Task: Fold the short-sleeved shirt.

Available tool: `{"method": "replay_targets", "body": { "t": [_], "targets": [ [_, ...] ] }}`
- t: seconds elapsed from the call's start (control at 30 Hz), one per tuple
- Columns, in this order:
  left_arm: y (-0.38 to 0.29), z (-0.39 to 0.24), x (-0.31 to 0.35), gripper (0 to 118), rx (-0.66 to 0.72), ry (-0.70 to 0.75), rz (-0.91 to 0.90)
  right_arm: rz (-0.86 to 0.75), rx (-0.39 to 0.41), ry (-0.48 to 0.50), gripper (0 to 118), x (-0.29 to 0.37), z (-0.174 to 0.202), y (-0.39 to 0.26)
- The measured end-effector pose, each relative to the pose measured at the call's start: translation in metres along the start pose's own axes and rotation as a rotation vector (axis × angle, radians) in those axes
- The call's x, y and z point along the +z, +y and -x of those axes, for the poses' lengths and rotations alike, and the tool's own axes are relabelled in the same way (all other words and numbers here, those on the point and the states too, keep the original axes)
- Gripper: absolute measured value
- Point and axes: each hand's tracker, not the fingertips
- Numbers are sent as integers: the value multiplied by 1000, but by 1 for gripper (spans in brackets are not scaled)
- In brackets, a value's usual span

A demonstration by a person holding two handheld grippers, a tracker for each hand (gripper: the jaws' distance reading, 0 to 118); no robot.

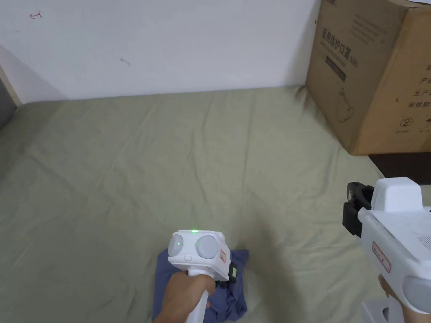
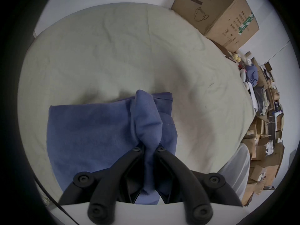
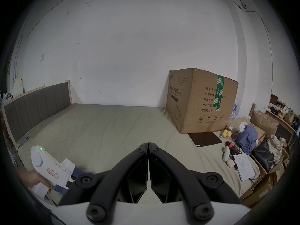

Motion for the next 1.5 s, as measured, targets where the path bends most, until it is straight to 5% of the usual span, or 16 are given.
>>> {"method": "replay_targets", "body": {
  "t": [0.1,0.17,0.23,0.43,0.53,0.6,0.67,0.73,1.5],
  "targets": [
    [5,-11,5,29,-2,-4,-32,3,-3,-9,0,-1,-4,-1],
    [-8,-15,18,69,7,-86,-64,6,-7,-11,0,-1,-5,0],
    [8,-14,30,92,28,-116,-138,3,-9,-13,0,-2,-5,0],
    [-8,5,94,95,13,-68,-450,-6,-5,-4,0,-4,-4,6],
    [-13,17,107,90,-17,49,-551,-13,-7,3,0,-4,-2,8],
    [-24,25,110,65,-25,86,-599,-15,-6,6,0,-4,-1,9],
    [-26,36,102,19,-34,81,-615,-16,-6,9,0,-4,0,9],
    [-34,42,95,0,-41,68,-597,-16,-7,12,0,-4,1,9],
    [-49,-37,-30,0,-163,-59,-347,33,-11,-48,0,-4,-27,-7]
  ]
}}
